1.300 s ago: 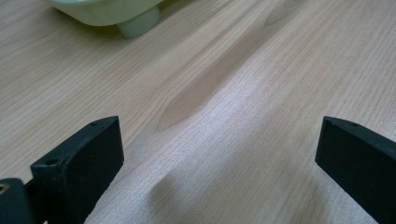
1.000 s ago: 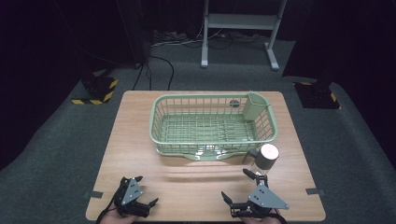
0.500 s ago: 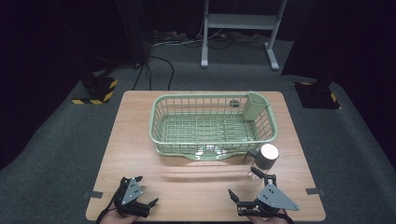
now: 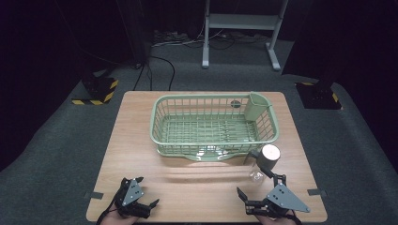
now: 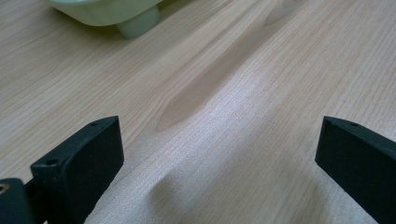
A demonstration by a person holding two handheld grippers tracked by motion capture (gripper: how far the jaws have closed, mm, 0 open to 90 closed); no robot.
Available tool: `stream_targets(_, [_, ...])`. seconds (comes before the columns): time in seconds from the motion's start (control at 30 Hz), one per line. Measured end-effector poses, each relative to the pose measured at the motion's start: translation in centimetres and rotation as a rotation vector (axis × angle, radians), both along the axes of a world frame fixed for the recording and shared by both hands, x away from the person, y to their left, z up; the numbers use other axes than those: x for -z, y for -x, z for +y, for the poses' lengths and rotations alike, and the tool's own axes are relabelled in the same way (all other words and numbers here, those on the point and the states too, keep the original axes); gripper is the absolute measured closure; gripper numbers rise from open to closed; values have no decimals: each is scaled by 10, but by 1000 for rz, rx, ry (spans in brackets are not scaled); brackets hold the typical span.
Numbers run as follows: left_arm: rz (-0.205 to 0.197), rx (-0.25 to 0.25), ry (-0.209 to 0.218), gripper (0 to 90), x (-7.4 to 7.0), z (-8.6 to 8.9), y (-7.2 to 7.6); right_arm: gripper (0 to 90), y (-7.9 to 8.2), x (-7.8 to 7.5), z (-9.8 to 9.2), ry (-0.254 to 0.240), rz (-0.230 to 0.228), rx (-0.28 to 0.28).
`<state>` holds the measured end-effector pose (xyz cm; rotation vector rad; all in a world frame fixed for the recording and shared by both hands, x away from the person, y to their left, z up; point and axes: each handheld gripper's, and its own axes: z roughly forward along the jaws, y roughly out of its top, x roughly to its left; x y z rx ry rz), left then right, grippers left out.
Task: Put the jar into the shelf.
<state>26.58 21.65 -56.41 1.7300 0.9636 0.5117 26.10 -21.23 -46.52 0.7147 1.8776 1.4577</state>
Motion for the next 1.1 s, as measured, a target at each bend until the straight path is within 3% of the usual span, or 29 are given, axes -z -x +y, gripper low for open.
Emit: stream_targets(1.1, [-1, 6, -9, 15, 0, 0, 0, 0, -8, -2, -36, -50, 3, 103])
